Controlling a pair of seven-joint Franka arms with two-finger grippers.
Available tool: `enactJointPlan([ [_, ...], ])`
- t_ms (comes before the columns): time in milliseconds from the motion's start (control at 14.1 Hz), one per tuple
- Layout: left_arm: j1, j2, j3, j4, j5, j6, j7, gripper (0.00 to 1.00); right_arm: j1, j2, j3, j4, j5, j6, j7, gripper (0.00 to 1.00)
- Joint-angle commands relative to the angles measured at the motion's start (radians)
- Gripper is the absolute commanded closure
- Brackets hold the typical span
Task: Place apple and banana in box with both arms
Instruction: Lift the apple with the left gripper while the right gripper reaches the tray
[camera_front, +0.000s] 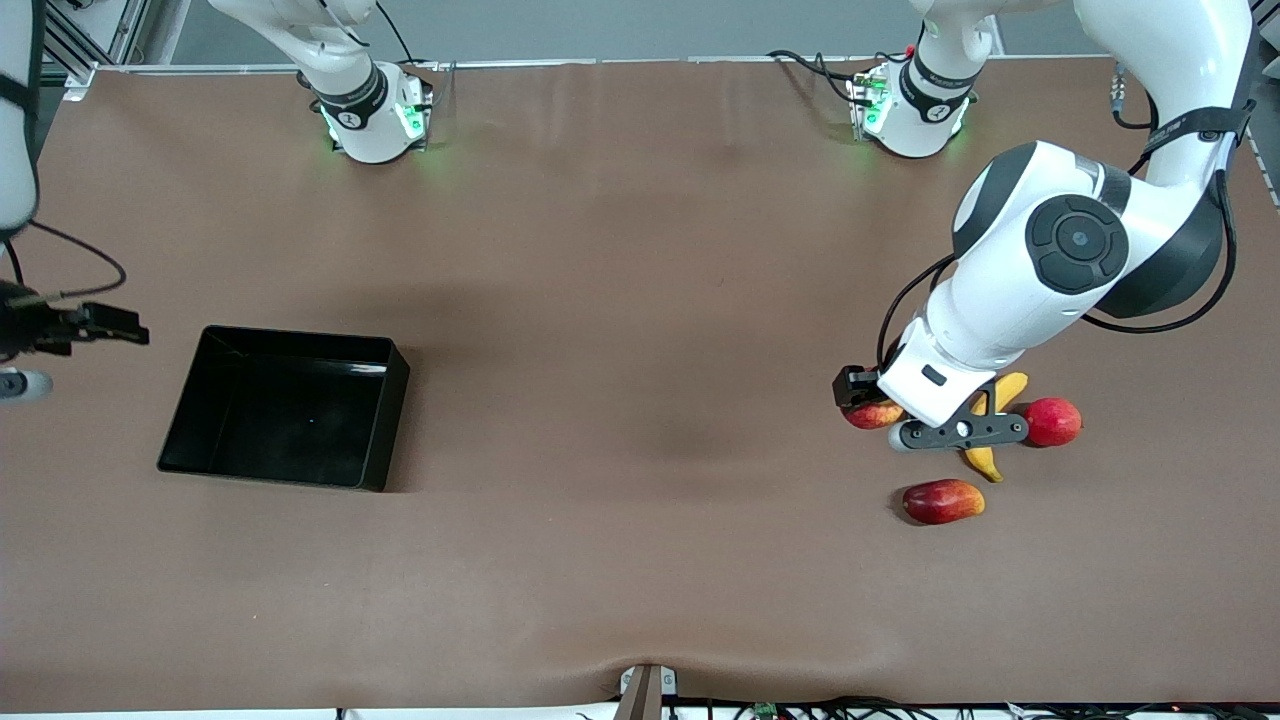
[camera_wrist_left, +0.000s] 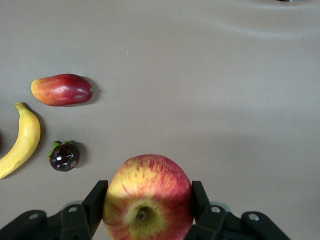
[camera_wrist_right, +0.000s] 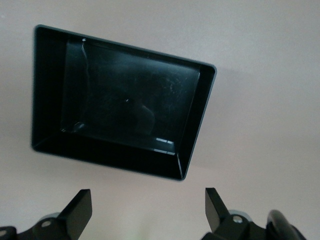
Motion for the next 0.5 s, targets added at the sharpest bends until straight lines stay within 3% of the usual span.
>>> enactJointPlan([
  [0, -0.001, -0.033, -0.001, -0.028, -0.009, -0.008, -0.015, 1.0, -0.064, -0.006, 0.015, -0.141, -0.019, 0.143, -0.033, 0.0],
  [213, 0.004, -0.032, 0.001, -0.029, -0.009, -0.011, -0.007, 1.0, -0.101, 0.015, 0.015, -0.251, -0.009, 0.284, -0.062, 0.0],
  [426, 0.008, -0.03, 0.002, -0.031, -0.001, -0.016, -0.012, 1.0, -0.1, 0.045, 0.015, -0.269, -0.003, 0.321, -0.062, 0.0],
])
